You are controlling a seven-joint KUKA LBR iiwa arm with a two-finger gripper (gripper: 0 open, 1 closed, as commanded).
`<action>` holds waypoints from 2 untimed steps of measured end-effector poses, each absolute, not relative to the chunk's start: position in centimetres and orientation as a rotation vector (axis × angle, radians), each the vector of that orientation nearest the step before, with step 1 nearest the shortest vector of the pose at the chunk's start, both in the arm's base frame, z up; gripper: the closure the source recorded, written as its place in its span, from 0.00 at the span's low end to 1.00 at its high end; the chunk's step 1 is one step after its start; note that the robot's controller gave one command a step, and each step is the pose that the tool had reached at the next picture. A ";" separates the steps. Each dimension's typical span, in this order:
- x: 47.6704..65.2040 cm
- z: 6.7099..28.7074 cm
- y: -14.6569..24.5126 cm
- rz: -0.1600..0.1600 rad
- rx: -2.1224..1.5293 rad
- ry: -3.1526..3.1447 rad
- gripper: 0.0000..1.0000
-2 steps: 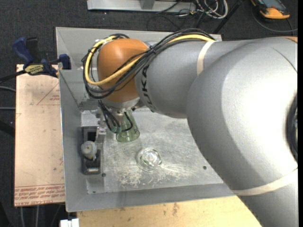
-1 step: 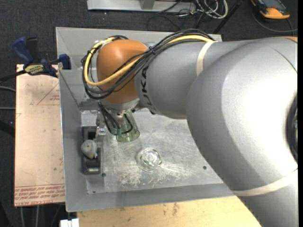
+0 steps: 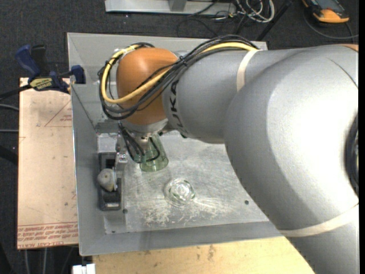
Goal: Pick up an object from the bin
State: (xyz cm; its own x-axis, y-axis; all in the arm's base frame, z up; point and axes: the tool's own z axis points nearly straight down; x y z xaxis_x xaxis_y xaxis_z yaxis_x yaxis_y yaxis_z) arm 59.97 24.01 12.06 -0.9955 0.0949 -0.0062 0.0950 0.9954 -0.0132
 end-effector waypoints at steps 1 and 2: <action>60.2 15.6 24.2 0.001 0.051 3.130 1.00; 60.0 13.0 24.7 0.010 0.050 3.128 1.00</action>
Offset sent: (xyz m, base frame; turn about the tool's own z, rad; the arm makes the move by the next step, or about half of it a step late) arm -0.0054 0.0076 -0.0506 -0.0253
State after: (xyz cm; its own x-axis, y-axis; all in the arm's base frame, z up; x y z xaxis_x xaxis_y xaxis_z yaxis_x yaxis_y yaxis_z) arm 60.02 24.75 13.03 -0.9994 0.0318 -0.0126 0.0317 0.9995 0.0067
